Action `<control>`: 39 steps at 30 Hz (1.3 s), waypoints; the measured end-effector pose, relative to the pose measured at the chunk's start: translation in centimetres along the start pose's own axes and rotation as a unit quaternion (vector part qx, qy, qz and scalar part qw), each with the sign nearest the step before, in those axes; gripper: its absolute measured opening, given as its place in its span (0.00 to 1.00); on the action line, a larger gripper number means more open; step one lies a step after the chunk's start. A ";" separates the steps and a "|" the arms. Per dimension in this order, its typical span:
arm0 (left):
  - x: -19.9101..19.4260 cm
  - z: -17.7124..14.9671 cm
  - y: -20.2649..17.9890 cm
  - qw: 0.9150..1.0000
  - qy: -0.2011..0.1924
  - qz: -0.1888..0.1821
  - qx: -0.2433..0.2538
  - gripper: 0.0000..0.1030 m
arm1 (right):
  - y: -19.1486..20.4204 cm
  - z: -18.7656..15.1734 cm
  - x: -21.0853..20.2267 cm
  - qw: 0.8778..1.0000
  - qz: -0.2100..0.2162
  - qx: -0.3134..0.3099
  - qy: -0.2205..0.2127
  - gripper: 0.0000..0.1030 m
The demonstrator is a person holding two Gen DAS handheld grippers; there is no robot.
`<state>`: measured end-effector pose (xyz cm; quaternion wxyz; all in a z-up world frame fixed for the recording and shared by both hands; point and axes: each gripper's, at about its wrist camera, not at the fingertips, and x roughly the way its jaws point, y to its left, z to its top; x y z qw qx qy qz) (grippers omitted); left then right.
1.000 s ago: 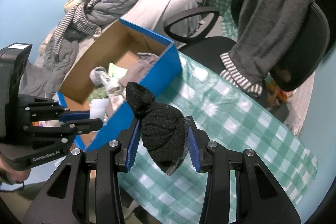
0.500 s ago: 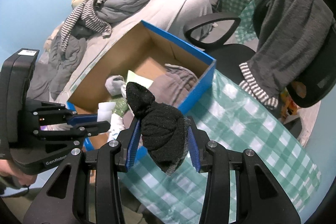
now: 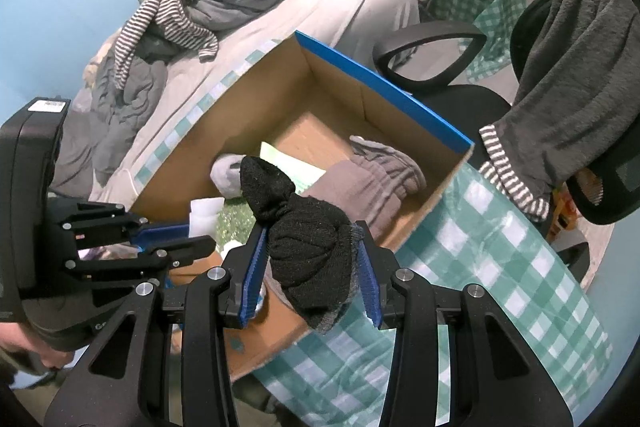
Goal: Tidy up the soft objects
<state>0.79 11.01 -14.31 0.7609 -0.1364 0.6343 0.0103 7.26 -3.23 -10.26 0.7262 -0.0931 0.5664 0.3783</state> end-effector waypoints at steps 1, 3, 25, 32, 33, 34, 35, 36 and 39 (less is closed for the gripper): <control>0.0 0.1 0.2 1.000 0.002 0.000 -0.002 0.14 | 0.0 0.1 0.2 1.000 0.001 0.000 0.002 0.42; 0.0 0.2 0.6 1.000 0.004 0.003 -0.005 0.18 | 0.1 0.4 0.4 1.000 0.003 0.002 0.004 0.44; -6.8 -0.2 0.5 0.997 -0.063 0.043 -0.027 0.77 | -0.4 1.0 -5.6 0.997 -0.038 0.044 -0.047 0.70; -9.0 -0.5 -0.9 0.996 -0.076 0.034 -0.023 0.78 | -0.2 0.0 -8.7 0.994 -0.058 0.056 -0.069 0.71; -9.4 -0.6 -1.1 0.996 -0.078 0.035 -0.022 0.78 | -0.3 -0.1 -9.1 0.994 -0.060 0.057 -0.072 0.71; -9.8 -0.7 -1.4 0.996 -0.080 0.036 -0.021 0.79 | -0.2 -0.4 -9.6 0.993 -0.064 0.060 -0.075 0.71; -10.0 -0.8 -1.5 0.996 -0.082 0.036 -0.019 0.79 | -0.2 -0.5 -10.0 0.993 -0.067 0.062 -0.077 0.71; -10.4 -0.9 -1.8 0.996 -0.085 0.038 -0.016 0.79 | -0.2 -0.6 -10.4 0.992 -0.069 0.063 -0.079 0.71; -11.4 -1.2 -2.6 0.995 -0.093 0.042 -0.008 0.79 | -0.2 -1.2 -11.6 0.991 -0.074 0.069 -0.088 0.71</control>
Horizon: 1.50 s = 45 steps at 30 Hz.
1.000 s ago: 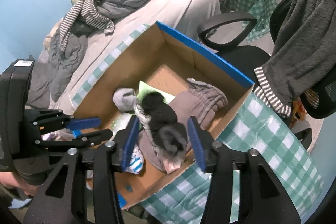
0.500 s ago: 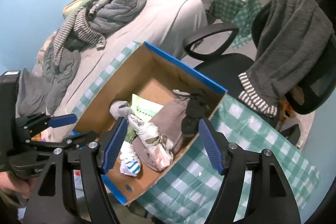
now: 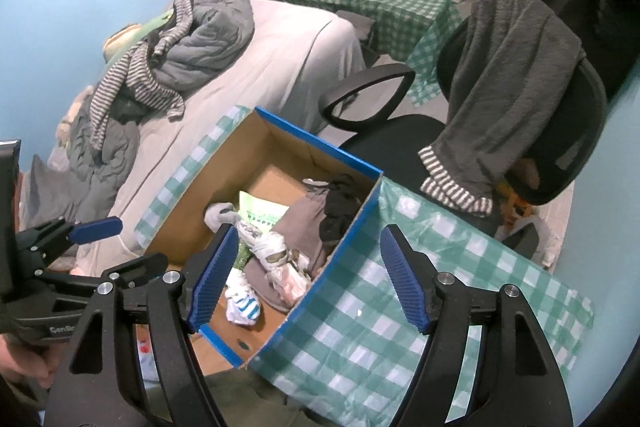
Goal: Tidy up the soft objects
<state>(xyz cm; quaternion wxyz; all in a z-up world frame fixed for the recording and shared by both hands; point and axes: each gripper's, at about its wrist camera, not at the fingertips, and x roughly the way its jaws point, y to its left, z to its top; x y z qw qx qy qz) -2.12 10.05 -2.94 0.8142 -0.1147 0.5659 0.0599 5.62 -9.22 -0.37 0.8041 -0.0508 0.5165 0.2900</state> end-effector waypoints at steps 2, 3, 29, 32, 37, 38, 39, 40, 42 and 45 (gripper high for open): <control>-0.7 -0.1 -0.5 1.000 -0.004 -0.003 0.005 0.79 | -0.2 -0.2 -0.8 1.000 -0.007 0.005 -0.004 0.71; -1.0 -0.1 -0.7 1.000 -0.006 -0.003 0.007 0.79 | -0.4 -0.3 -1.2 1.000 -0.009 0.008 -0.007 0.71; -4.3 -0.9 -4.6 0.999 -0.016 -0.003 0.036 0.82 | -2.5 -2.1 -5.7 0.998 -0.030 0.045 -0.038 0.71; -4.3 -0.9 -4.7 0.999 -0.015 -0.004 0.038 0.82 | -2.6 -2.2 -5.8 0.998 -0.031 0.046 -0.039 0.71; -4.4 -0.9 -4.7 0.999 -0.014 -0.003 0.038 0.82 | -2.8 -2.3 -5.9 0.998 -0.030 0.047 -0.038 0.71; -4.4 -0.9 -4.7 0.999 -0.014 -0.003 0.038 0.82 | -2.8 -2.3 -5.8 0.998 -0.030 0.045 -0.038 0.71; -4.3 -0.9 -4.7 0.999 -0.014 -0.003 0.038 0.82 | -2.8 -2.3 -5.8 0.998 -0.030 0.045 -0.039 0.71; -4.3 -0.9 -4.7 0.999 -0.014 -0.002 0.039 0.82 | -2.9 -2.3 -5.9 0.998 -0.030 0.045 -0.039 0.71; -4.3 -0.9 -4.7 0.999 -0.014 -0.003 0.038 0.82 | -2.9 -2.4 -6.0 0.998 -0.029 0.046 -0.038 0.71; -4.4 -1.0 -4.8 0.999 -0.014 -0.003 0.039 0.82 | -2.9 -2.4 -5.9 0.998 -0.030 0.045 -0.039 0.71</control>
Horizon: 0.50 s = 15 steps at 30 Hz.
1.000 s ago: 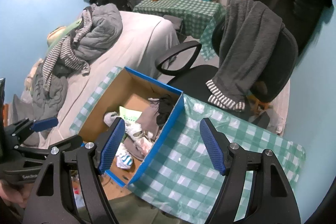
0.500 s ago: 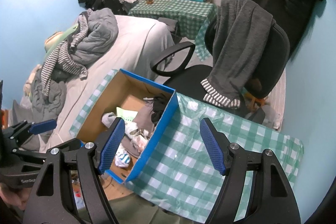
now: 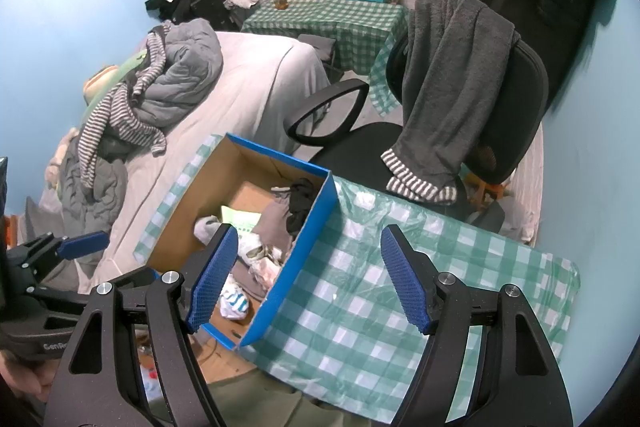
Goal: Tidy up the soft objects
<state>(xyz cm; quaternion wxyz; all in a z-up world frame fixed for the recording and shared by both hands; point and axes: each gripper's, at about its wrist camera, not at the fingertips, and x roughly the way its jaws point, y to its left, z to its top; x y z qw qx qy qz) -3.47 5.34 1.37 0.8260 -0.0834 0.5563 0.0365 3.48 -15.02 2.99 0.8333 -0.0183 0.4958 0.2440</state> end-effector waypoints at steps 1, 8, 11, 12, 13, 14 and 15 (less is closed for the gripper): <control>0.0 0.0 0.0 1.000 0.001 0.000 0.000 0.82 | 0.0 0.0 0.0 1.000 0.000 0.000 0.000 0.71; -0.1 0.0 0.0 1.000 0.001 -0.001 0.000 0.82 | -0.1 0.0 0.0 1.000 0.001 -0.001 0.002 0.71; -0.1 0.0 0.0 1.000 0.001 -0.001 0.000 0.82 | -0.1 0.0 0.0 1.000 0.001 -0.001 0.002 0.71; -0.1 0.0 -0.1 1.000 0.001 -0.002 0.000 0.82 | -0.1 0.0 0.0 1.000 0.001 0.000 0.002 0.71; 0.0 0.0 -0.1 1.000 0.002 -0.001 0.001 0.82 | -0.1 0.0 0.0 1.000 0.001 0.000 0.002 0.71; 0.0 0.0 -0.1 1.000 0.002 -0.001 0.001 0.82 | -0.1 0.0 0.0 1.000 0.002 0.001 0.003 0.71; 0.0 0.0 -0.2 1.000 0.002 -0.001 0.001 0.82 | -0.1 0.0 -0.1 1.000 0.002 0.001 0.002 0.71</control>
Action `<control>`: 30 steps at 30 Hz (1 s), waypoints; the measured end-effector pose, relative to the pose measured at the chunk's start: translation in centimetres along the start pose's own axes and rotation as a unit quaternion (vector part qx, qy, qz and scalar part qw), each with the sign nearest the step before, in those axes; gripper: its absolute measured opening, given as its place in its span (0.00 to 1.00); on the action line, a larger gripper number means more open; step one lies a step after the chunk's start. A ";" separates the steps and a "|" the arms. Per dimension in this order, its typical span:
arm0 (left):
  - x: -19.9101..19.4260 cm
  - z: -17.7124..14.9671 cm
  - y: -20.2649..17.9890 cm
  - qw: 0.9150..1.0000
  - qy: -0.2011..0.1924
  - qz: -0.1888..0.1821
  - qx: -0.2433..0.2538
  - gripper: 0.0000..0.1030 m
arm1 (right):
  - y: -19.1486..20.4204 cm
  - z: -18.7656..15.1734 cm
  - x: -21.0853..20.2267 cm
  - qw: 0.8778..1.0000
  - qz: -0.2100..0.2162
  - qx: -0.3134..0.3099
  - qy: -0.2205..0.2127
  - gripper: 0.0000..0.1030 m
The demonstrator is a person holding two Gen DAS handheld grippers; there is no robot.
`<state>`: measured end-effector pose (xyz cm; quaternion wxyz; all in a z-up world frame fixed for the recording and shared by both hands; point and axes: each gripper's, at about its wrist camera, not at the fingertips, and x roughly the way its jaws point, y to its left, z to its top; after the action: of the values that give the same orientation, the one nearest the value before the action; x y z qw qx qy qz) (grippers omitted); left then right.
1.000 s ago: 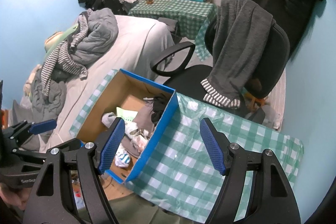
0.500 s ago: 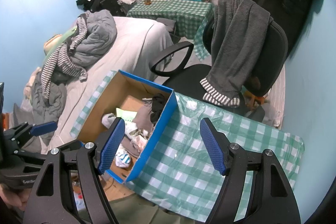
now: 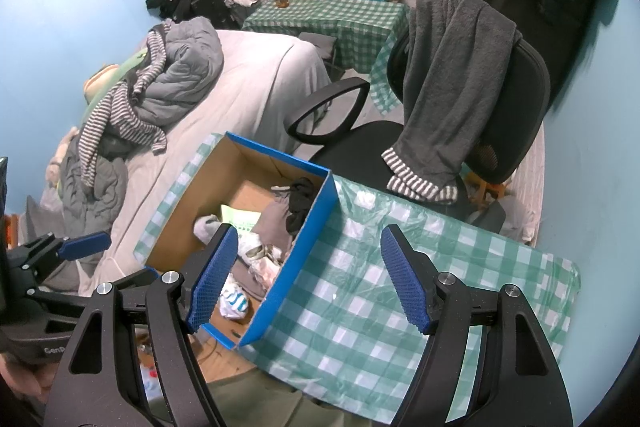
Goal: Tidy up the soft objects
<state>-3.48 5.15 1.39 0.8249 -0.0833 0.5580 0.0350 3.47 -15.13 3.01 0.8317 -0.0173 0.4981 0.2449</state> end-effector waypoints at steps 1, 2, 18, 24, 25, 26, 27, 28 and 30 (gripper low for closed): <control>0.0 0.0 0.0 1.000 0.000 0.000 0.000 0.82 | 0.0 -0.1 -0.1 1.000 0.000 0.000 0.001 0.71; 0.0 0.0 0.0 1.000 0.000 0.000 0.001 0.82 | 0.0 0.0 0.0 1.000 0.000 0.000 0.000 0.71; 0.0 -0.2 -0.9 1.000 0.005 -0.002 0.005 0.82 | -0.2 0.0 -0.1 1.000 0.001 0.001 0.001 0.71; 0.1 -0.1 -0.8 1.000 0.006 -0.003 0.006 0.82 | -0.2 0.0 -0.2 1.000 0.001 0.002 0.001 0.71; 0.0 -0.1 -0.8 1.000 0.005 -0.003 0.006 0.82 | -0.2 -0.1 -0.2 1.000 0.002 0.002 0.001 0.71; 0.0 0.0 -0.9 1.000 0.003 -0.003 0.007 0.82 | -0.2 0.0 -0.1 1.000 0.001 0.002 0.001 0.71; -0.1 -0.1 -1.0 1.000 0.001 -0.005 0.008 0.82 | -0.2 0.0 -0.2 1.000 0.001 0.002 0.001 0.71; -0.2 0.0 -1.1 1.000 0.000 -0.005 0.010 0.82 | -0.3 0.0 -0.2 1.000 0.001 0.002 0.001 0.71; -0.3 0.1 -1.2 1.000 -0.002 -0.004 0.012 0.82 | -0.2 0.0 -0.1 1.000 0.001 0.002 0.001 0.71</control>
<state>-3.27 4.03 1.83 0.8271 -0.0755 0.5564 0.0254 3.57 -15.36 3.06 0.8309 -0.0152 0.4994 0.2451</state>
